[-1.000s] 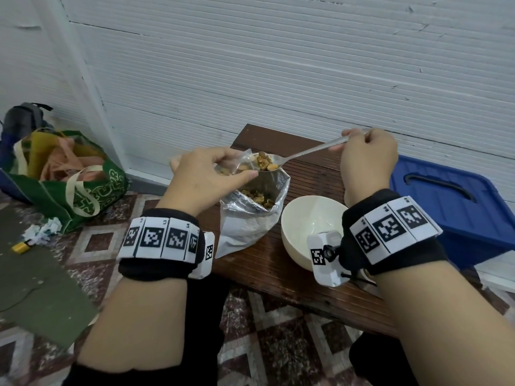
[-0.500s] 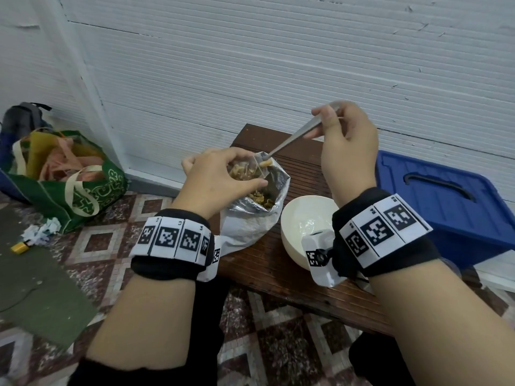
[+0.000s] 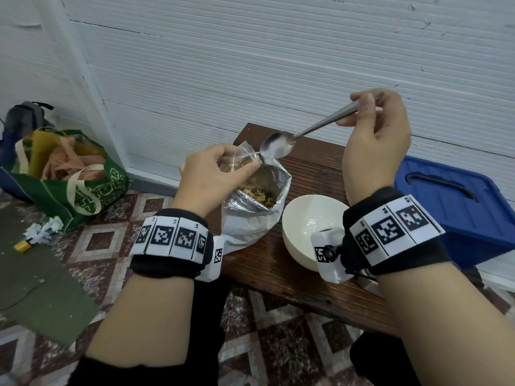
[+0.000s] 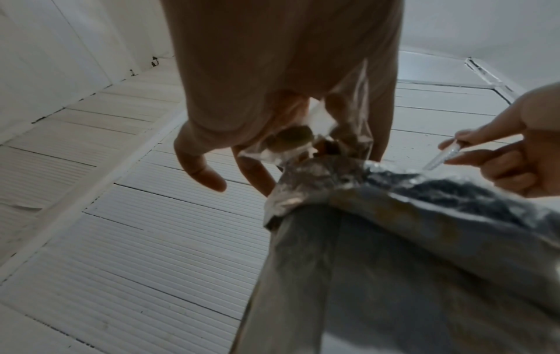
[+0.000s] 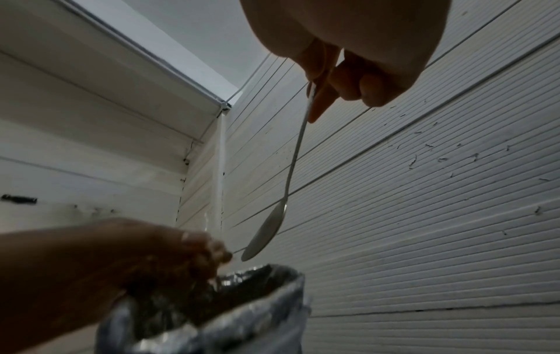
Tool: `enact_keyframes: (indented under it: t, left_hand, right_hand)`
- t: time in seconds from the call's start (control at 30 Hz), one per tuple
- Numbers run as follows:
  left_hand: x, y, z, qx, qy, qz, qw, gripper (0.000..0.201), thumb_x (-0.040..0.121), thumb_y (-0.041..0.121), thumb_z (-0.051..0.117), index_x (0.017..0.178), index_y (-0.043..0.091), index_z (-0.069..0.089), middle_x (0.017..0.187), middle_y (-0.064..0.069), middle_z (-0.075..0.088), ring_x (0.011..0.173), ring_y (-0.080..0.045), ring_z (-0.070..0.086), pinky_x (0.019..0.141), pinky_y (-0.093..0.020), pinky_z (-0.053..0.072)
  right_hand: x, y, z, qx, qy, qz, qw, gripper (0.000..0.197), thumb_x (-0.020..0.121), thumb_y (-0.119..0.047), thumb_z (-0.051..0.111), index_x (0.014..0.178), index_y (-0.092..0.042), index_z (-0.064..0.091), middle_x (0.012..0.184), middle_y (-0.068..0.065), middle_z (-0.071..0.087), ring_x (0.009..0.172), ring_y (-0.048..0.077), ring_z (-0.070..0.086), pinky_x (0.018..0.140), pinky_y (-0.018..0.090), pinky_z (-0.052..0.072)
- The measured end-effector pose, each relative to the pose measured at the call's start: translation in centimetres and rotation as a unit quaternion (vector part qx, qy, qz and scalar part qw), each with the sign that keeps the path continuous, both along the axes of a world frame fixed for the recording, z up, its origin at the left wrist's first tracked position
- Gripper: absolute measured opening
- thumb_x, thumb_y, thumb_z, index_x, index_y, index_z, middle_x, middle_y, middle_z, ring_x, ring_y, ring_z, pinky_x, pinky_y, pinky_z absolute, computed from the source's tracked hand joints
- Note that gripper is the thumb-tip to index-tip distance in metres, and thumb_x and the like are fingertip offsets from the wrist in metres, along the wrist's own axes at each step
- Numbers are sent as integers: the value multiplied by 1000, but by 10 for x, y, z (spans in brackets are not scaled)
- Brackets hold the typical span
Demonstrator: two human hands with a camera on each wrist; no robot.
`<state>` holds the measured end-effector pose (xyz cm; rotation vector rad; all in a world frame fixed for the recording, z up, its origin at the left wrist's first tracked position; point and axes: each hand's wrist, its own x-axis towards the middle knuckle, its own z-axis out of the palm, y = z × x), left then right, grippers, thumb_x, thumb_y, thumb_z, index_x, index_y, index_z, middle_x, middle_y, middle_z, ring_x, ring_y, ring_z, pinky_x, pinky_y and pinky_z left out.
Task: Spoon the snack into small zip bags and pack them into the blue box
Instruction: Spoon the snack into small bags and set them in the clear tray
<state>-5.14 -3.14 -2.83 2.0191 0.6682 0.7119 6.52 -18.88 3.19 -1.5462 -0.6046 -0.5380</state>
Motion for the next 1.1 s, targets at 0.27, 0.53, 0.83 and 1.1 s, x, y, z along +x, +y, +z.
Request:
enact_keyframes:
  t: [0.27,0.53,0.83,1.1]
  left_hand:
    - [0,-4,1,-11,-2,-2,1000,36,61,69,72,83,41,66,88,20,67,94,-2,63,94,-49,49]
    - [2,-4,2,-12,11,-3,1000,40,56,72,69,83,42,66,88,17,70,91,-5,66,92,-45,52]
    - [0,-7,6,-6,23,-3,1000,32,70,54,77,95,34,69,97,12,69,97,-6,61,96,-41,50]
    - [-3,-8,10,3,20,-1,1000,31,73,50,77,97,32,68,92,19,62,95,-3,57,95,-30,47]
  right_hand:
    - [-13,9,-45,-203,-65,100,972,19,95,-15,50,100,-13,68,81,-5,67,59,-2,52,59,14,40]
    - [-20,12,-67,-295,-151,101,938,18,92,-11,48,91,-5,65,75,8,65,71,27,57,67,30,38]
    - [-10,9,-61,-234,46,61,969,16,97,-14,47,90,-9,60,78,5,66,72,20,62,70,34,48]
    - [-4,6,-54,-155,186,29,970,21,98,-15,45,90,-10,63,71,2,66,62,-6,58,58,1,38]
